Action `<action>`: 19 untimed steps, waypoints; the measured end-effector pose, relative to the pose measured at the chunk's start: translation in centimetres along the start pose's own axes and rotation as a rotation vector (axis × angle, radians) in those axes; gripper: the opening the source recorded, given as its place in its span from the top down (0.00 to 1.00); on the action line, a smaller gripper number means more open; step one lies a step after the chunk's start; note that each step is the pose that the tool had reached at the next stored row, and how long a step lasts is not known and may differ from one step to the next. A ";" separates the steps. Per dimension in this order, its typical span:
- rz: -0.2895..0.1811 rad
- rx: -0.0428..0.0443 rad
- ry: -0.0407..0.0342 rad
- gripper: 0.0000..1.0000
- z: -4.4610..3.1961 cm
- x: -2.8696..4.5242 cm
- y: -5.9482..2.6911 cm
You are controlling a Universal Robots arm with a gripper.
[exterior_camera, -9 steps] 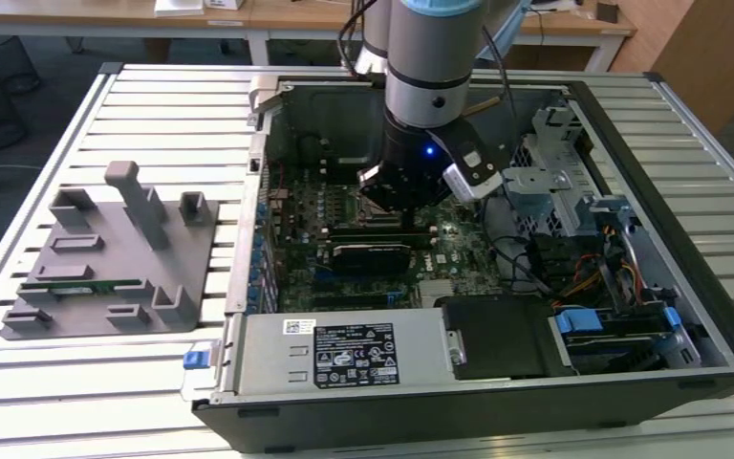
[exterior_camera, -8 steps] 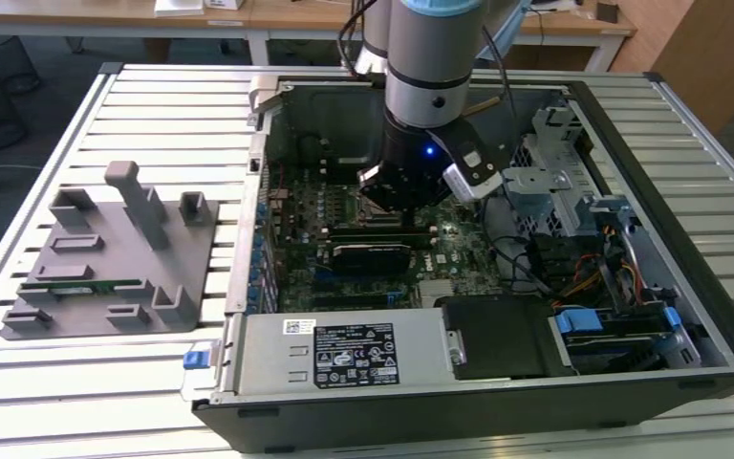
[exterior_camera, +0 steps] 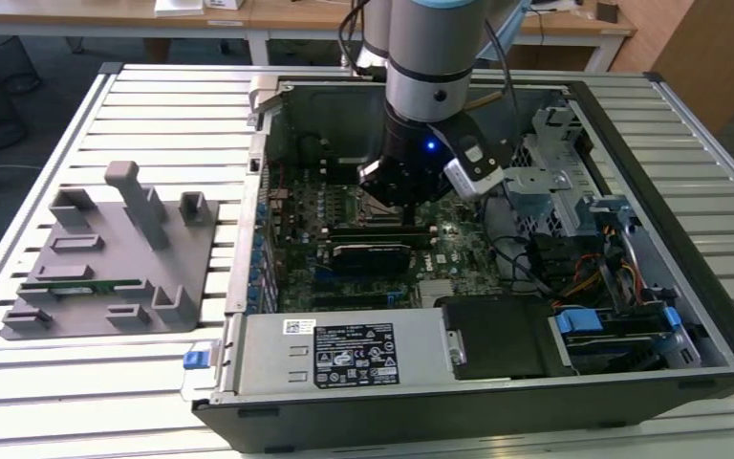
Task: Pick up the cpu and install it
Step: 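Install the second cpu locking lever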
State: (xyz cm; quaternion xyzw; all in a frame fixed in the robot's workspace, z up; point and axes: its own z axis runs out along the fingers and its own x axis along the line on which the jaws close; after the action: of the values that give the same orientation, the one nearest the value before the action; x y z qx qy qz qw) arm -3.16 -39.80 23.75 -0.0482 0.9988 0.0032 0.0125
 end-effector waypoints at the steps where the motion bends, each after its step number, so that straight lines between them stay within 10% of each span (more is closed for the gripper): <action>1: 0.000 0.0000 0.0000 0.89 -0.02 0.00 0.00; 19: 0.000 0.0001 0.0000 0.89 -0.45 -0.01 0.00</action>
State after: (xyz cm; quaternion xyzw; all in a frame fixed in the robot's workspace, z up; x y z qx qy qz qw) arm -3.16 -39.80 24.20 -0.0481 0.9988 0.0031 0.0125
